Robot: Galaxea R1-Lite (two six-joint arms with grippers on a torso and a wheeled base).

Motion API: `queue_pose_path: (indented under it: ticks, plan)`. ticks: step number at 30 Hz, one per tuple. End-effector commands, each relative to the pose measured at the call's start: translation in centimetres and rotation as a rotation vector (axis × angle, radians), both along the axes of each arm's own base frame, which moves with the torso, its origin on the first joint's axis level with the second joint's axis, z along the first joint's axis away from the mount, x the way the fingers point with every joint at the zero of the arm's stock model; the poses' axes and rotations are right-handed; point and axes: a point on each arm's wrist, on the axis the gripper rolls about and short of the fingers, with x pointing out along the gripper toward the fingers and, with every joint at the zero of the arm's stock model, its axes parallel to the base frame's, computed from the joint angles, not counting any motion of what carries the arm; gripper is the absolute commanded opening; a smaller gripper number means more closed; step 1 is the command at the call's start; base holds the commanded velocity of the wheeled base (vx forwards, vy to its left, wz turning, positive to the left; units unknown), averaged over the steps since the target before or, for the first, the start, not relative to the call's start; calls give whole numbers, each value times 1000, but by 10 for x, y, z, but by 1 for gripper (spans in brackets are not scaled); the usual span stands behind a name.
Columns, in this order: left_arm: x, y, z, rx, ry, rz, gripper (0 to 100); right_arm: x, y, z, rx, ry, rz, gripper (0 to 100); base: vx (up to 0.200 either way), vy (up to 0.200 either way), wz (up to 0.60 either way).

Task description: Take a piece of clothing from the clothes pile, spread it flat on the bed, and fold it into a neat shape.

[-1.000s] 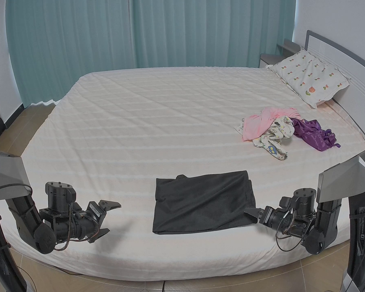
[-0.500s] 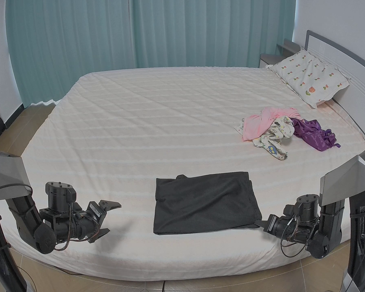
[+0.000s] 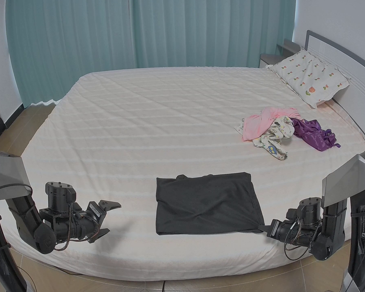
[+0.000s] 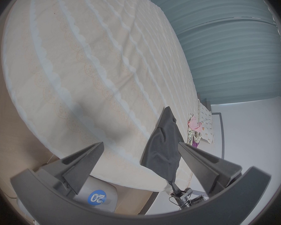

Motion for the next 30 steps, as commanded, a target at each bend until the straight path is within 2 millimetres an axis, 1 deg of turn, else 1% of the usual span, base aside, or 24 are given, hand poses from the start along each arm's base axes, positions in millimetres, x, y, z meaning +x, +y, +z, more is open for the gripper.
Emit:
queue_pose_path:
  ticks: [1, 2, 3, 7, 8, 10, 12, 13, 15, 17, 18, 19, 21, 23, 24, 25, 26, 28, 30]
  plan:
    - [0, 0, 0, 0, 1, 0, 100, 0, 0, 0, 1, -8, -1, 0, 0, 0, 0]
    - [0, 0, 0, 0, 1, -1, 100, 0, -1, 1, 1, -8, -4, 0, 0, 0, 0]
    - [0, 0, 0, 0, 1, -1, 100, 0, -2, 1, -1, -11, -6, 100, 0, 0, 0]
    - [0, 0, 0, 0, 1, 0, 100, 0, -6, 4, -12, -23, -9, 100, 0, 0, 0]
    - [0, 0, 0, 0, 1, 0, 100, 1, -7, 8, -7, -37, -11, 100, 0, 0, 0]
    - [0, 0, 0, 0, 1, 0, 100, 4, -10, 24, 18, -92, -24, 100, 0, 0, 0]
    - [0, 0, 0, 0, 1, -1, 100, 4, -10, 25, 22, -97, -26, 100, 0, 0, 0]
    - [0, 0, 0, 0, 0, 0, 100, 14, -12, 38, 61, -156, -25, 100, 0, 0, 0]
    - [1, 0, 0, -1, -3, 0, 100, 31, -11, 40, 95, -198, -32, 100, 0, 0, 0]
    - [1, 0, 0, 0, -2, 0, 100, 47, -9, 31, 115, -202, -47, 100, 0, 0, 0]
    - [1, 0, 0, -1, -3, 0, 100, 49, -9, 30, 117, -204, -50, 100, 0, 0, 0]
    - [1, 0, 0, -1, -1, 2, 100, 64, -7, 23, 123, -215, -55, 100, 0, 0, 0]
    - [2, 0, -1, 3, -1, 4, 100, 80, -4, 13, 123, -215, -55, 100, 0, 0, 0]
    - [2, 0, -1, 6, 0, 5, 100, 94, -1, 11, 123, -222, -56, 100, 0, 0, 0]
    - [1, 0, -1, 5, 0, 6, 100, 111, 2, 13, 125, -229, -55, 100, 0, 0, 0]
    - [1, 0, -1, 4, -1, 7, 100, 119, 3, 14, 125, -225, -56, 100, 0, 0, 0]
    - [1, 0, -1, 4, 1, 7, 100, 127, 5, 16, 126, -215, -55, 100, 0, 0, 0]
    - [1, 0, -1, 5, 2, 4, 100, 137, 7, 14, 129, -202, -53, 100, 200, 0, 0]
    - [1, 0, -1, 5, 0, 4, 100, 145, 8, 4, 133, -192, -62, 100, 200, 0, 0]
